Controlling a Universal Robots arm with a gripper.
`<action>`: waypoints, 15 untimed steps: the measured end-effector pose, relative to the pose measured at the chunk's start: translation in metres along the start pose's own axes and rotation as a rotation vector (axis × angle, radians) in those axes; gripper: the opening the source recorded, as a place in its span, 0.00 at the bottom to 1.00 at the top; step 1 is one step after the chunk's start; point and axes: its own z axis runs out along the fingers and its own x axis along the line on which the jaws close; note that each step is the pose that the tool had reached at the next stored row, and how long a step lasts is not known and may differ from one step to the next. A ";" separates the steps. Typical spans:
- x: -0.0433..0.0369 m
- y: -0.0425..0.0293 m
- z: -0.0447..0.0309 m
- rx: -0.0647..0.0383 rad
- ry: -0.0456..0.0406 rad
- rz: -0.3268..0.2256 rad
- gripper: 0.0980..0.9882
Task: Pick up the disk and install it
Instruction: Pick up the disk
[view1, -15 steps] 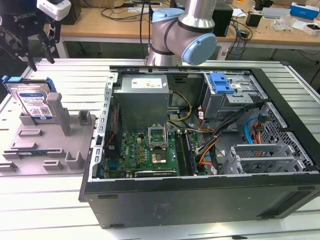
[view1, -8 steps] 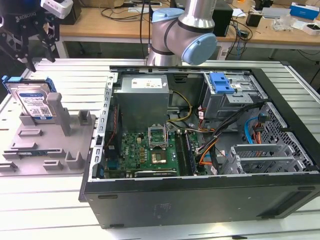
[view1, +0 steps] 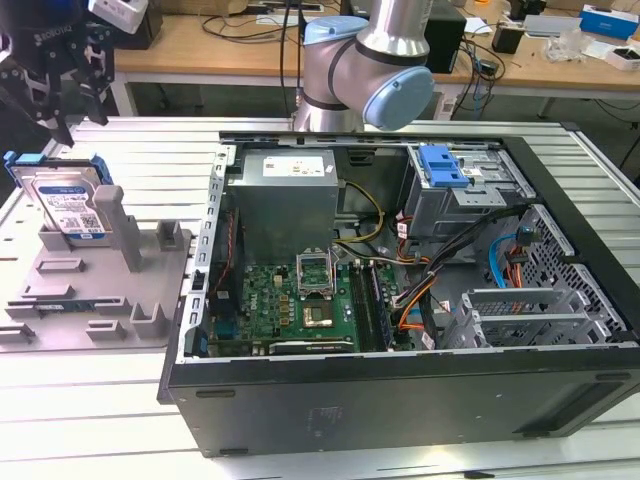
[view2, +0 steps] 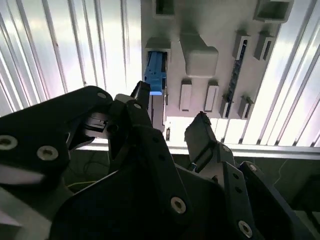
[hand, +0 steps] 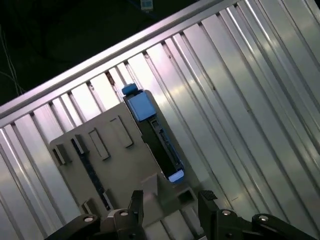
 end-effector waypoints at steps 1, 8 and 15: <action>0.0000 0.0000 0.0002 0.001 0.0015 -0.021 0.52; 0.0000 -0.0001 0.0017 0.010 0.0096 -0.193 0.52; -0.0011 0.0004 0.0033 0.030 0.0129 -0.333 0.52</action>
